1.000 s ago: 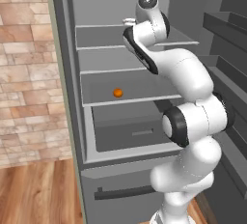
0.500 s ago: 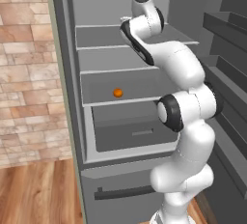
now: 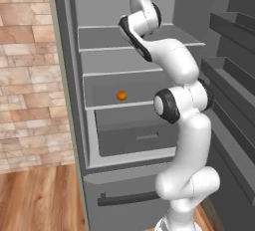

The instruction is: Place the cold items (sweet potato and tangerine) from the fridge in one tupperware on the dining counter. Place the warm items (kebab skewer and hot dog) in the stove area in another tupperware.

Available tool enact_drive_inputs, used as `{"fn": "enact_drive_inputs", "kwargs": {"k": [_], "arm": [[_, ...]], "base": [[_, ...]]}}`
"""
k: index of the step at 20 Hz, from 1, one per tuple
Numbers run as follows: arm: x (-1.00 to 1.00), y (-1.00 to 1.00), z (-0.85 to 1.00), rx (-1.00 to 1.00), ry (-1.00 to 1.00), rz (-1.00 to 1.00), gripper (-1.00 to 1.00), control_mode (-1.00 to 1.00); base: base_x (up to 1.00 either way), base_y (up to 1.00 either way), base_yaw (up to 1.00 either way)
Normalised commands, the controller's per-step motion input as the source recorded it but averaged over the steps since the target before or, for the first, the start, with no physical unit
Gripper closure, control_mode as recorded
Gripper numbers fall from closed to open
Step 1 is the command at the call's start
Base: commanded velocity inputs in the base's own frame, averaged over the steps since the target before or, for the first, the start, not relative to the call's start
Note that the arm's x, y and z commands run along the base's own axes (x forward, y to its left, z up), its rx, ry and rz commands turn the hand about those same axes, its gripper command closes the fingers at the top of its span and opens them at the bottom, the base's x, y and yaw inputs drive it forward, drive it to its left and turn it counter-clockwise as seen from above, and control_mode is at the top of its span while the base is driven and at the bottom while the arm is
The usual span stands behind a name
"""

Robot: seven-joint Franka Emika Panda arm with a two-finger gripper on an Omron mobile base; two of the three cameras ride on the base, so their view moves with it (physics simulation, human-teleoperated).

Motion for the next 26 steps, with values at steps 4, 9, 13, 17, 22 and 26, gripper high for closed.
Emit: {"fn": "enact_drive_inputs", "kwargs": {"k": [4,9,13,17,22,26], "arm": [[0.12,0.14,0.00,0.00,0.03,0.00,-1.00,-1.00],[0.40,0.02,-0.06,0.00,0.02,0.00,-1.00,-1.00],[0.28,0.03,-0.04,0.00,0.02,0.00,-1.00,-1.00],[0.17,0.01,-0.08,0.00,0.08,0.00,-1.00,-1.00],[0.12,0.00,-0.14,0.00,0.11,0.00,-1.00,-1.00],[0.01,0.00,-0.06,0.00,0.04,0.00,-1.00,-1.00]], "base": [[0.00,0.00,0.00],[0.00,0.00,0.00],[0.00,0.00,0.00],[0.00,0.00,0.00],[0.00,0.00,0.00],[0.00,0.00,0.00]]}}
